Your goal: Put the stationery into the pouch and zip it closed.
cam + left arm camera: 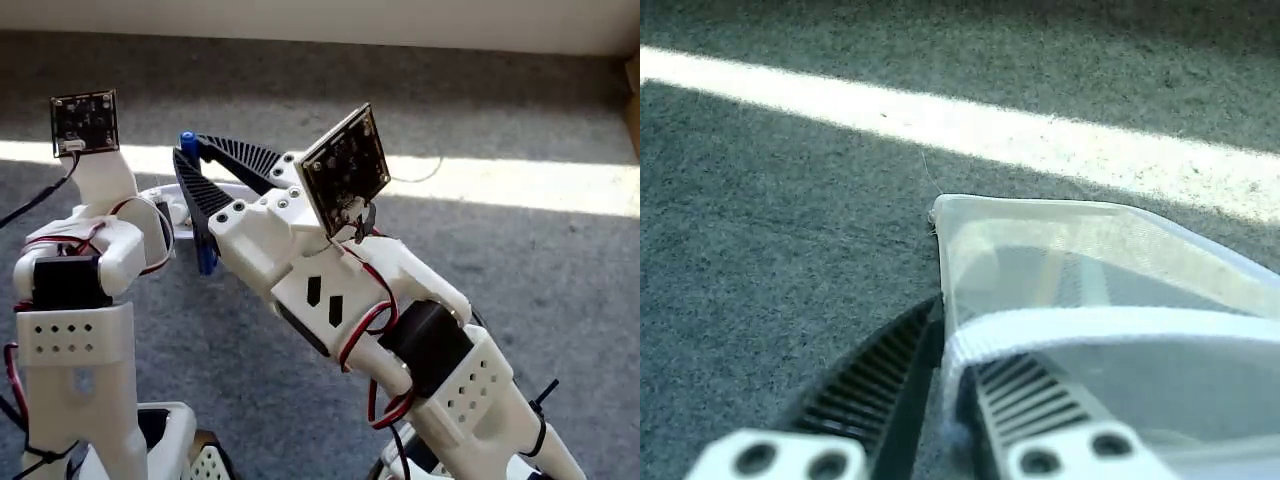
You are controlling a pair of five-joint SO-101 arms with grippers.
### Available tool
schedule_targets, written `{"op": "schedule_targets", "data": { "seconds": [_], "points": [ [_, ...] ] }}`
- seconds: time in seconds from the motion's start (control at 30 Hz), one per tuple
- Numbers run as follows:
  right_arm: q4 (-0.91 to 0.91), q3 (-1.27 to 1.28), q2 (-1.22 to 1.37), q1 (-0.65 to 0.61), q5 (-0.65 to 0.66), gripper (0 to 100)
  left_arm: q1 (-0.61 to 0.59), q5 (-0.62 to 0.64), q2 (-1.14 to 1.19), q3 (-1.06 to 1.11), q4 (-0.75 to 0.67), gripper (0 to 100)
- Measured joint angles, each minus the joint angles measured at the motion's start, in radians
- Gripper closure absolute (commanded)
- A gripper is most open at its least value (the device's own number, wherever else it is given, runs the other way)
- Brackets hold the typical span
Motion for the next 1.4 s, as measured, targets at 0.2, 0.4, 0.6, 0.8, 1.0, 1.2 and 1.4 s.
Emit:
{"op": "schedule_targets", "data": {
  "seconds": [0.2, 0.4, 0.6, 0.8, 1.0, 1.2, 1.4],
  "points": [
    [-0.049, 0.0, 0.0, 0.002, 0.0, 98.7, 0.0, 0.0, 0.0, 0.0, 0.0, 100],
    [-0.199, 0.034, 0.0, 0.069, 0.002, 98.8, 0.0, 0.0, 0.0, 0.0, 0.0, 100],
    [-0.284, 0.107, 0.0, 0.112, 0.015, 98.8, 0.0, 0.0, 0.0, 0.0, 0.0, 100],
    [-0.292, 0.212, 0.0, 0.112, 0.269, 99.3, 0.002, 0.0, 0.0, 0.0, 0.0, 100],
    [-0.293, 0.305, 0.0, 0.086, 0.44, 99.3, 0.002, 0.0, 0.0, 0.0, 0.0, 100],
    [-0.293, 0.353, -0.052, 0.035, 0.514, 99.3, 0.002, 0.0, 0.0, 0.0, -0.003, 100],
    [-0.292, 0.416, -0.146, -0.041, 0.58, 99.3, 0.002, 0.0, 0.0, 0.0, -0.003, 100]
  ]
}}
